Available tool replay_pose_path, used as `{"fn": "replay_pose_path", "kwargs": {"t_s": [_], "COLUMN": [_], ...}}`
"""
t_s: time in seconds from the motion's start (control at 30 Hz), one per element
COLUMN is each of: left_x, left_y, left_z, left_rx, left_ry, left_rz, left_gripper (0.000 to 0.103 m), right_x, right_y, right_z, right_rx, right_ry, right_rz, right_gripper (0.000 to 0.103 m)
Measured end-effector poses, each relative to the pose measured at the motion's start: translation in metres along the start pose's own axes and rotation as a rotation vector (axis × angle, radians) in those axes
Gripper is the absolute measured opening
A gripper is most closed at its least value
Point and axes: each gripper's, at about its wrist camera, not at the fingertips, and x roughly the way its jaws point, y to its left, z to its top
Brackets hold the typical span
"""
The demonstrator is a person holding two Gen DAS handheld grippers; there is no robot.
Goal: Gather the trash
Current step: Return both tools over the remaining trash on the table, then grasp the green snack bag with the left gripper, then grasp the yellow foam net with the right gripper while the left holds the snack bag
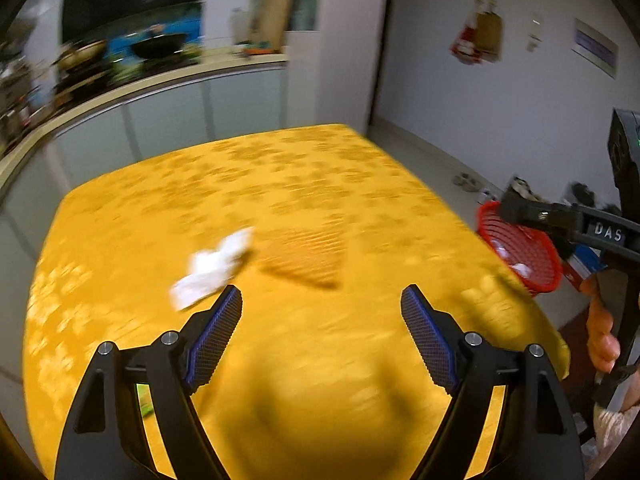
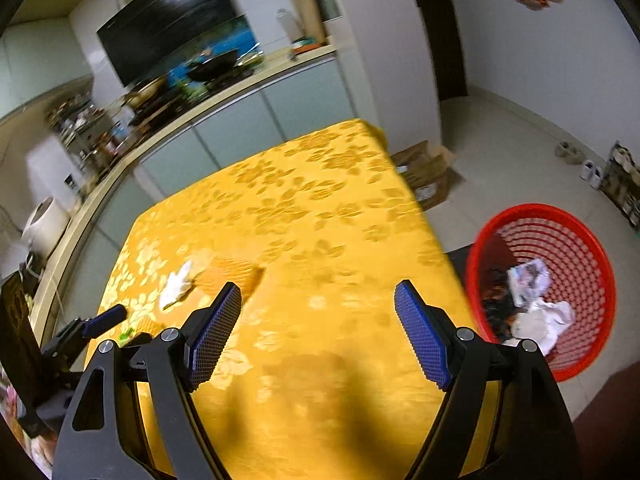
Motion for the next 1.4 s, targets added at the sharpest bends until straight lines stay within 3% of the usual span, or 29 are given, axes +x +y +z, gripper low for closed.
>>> {"fn": "replay_pose_path", "kwargs": {"t_s": [0.27, 0.4, 0.67, 0.8, 1.03, 1.27, 1.4], "left_x": [-0.044, -0.055, -0.032, -0.01, 0.019, 0.019, 0.009], "left_y": [0.087, 0.108, 0.136, 0.147, 0.146, 0.139, 0.145], "left_z": [-0.029, -0.043, -0.061, -0.063, -0.064, -0.067, -0.072], "left_rx": [-0.117, -0.131, -0.175, -0.219, -0.238, -0.214, -0.238], "left_ry": [-0.01, -0.01, 0.034, 0.071, 0.124, 0.118, 0.105], "left_rz": [0.165, 0.193, 0.187, 0.116, 0.027, -0.001, 0.016], "left_gripper": [0.079, 0.079, 0.079, 0.077, 0.056, 0.036, 0.035], "right_x": [0.024, 0.035, 0.059, 0.073, 0.095, 0.112, 0.122], "right_y": [0.033, 0.053, 0.095, 0.118, 0.146, 0.161, 0.176], "right_z": [-0.002, -0.005, -0.02, -0.03, -0.043, -0.052, -0.058], "right_rx": [-0.06, -0.107, -0.193, -0.236, -0.273, -0.296, -0.314], "right_ry": [0.052, 0.073, 0.149, 0.193, 0.248, 0.295, 0.32], "right_rz": [0.03, 0.043, 0.09, 0.127, 0.153, 0.173, 0.209], "right_gripper": [0.076, 0.076, 0.076, 0.076, 0.076, 0.076, 0.076]}}
